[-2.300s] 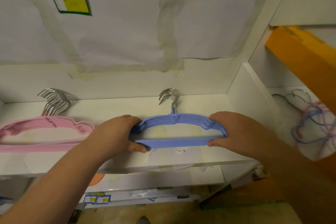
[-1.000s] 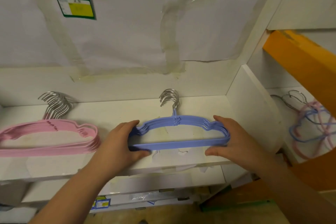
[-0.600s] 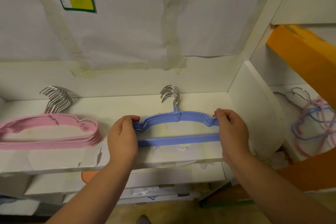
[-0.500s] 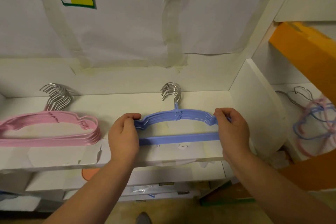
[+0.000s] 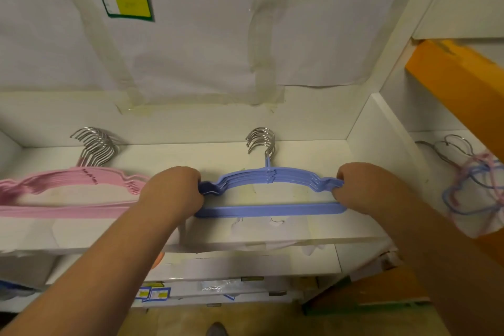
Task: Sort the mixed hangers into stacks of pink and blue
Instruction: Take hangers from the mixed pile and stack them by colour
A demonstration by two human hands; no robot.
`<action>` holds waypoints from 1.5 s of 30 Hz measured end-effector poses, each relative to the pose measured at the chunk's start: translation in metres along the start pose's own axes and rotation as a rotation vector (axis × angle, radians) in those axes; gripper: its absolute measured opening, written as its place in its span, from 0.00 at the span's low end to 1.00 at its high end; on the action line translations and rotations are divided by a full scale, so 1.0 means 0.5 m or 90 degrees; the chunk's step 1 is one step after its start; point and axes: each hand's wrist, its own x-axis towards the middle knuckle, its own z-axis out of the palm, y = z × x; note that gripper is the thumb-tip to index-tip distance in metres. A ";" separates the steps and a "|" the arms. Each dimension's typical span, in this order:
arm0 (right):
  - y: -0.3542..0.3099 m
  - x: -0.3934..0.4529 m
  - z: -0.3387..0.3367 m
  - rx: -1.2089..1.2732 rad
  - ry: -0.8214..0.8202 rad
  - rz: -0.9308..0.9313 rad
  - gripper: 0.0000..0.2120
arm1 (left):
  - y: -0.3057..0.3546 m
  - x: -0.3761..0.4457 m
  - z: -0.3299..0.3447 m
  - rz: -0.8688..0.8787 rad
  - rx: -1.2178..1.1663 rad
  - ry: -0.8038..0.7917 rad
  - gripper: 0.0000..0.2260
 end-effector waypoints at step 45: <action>-0.037 0.059 -0.027 -0.263 -0.062 -0.148 0.11 | 0.031 0.040 -0.014 0.105 0.121 -0.037 0.04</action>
